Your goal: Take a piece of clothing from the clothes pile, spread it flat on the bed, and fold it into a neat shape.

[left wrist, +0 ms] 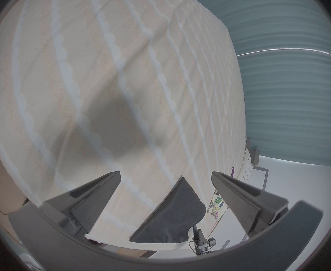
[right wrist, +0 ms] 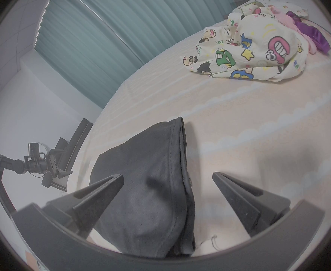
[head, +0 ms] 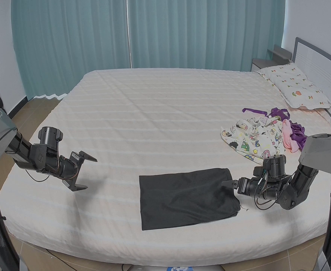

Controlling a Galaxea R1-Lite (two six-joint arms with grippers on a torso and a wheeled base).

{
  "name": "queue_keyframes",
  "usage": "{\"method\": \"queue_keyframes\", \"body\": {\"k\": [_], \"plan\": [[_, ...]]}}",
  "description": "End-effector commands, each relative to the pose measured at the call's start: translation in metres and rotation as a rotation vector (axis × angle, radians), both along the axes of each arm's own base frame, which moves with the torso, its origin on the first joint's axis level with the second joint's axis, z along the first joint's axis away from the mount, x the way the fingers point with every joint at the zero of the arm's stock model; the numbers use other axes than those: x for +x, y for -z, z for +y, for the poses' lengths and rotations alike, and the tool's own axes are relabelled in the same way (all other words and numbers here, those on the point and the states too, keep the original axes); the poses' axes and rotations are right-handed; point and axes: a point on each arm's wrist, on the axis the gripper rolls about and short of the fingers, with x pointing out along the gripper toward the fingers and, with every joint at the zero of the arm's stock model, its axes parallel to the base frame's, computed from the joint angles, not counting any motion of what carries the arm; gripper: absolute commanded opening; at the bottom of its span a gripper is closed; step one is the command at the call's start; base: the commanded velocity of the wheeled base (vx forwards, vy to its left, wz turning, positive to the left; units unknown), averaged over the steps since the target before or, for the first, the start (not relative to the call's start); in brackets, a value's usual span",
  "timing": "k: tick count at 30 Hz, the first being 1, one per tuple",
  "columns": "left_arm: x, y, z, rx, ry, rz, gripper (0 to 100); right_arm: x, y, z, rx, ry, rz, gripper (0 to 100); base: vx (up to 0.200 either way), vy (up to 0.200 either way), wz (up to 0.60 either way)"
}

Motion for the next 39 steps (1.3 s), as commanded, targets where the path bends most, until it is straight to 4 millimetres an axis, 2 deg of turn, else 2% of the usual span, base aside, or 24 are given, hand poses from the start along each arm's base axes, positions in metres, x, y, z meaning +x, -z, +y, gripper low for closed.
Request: {"method": "queue_keyframes", "body": {"k": [1, 7, 16, 24, 36, 39], "plan": [[0.0, 0.001, 0.0, 0.001, -0.001, 0.001, 100, -0.003, -0.006, 0.0, 0.004, -0.002, -0.007, 100, 0.0, 0.0, 0.0], [0.0, 0.001, 0.0, 0.002, 0.001, 0.001, 100, -0.008, -0.001, 0.008, 0.003, -0.037, 0.02, 100, 0.0, 0.0, 0.0], [0.0, 0.001, 0.0, -0.001, -0.002, 0.003, 100, -0.011, 0.0, 0.008, -0.005, -0.043, 0.033, 100, 0.0, 0.0, 0.0], [0.0, 0.001, 0.0, 0.002, 0.001, -0.001, 100, -0.011, 0.002, 0.008, -0.007, -0.042, 0.037, 100, -0.15, 0.0, 0.0], [0.0, 0.001, -0.001, 0.002, 0.003, 0.001, 100, 0.001, 0.005, 0.008, -0.003, -0.028, 0.019, 100, 0.0, 0.0, 0.0], [0.0, 0.001, -0.001, 0.002, 0.003, 0.002, 100, 0.003, 0.012, 0.009, -0.007, -0.027, 0.031, 100, 0.0, 0.0, 0.0]]}}
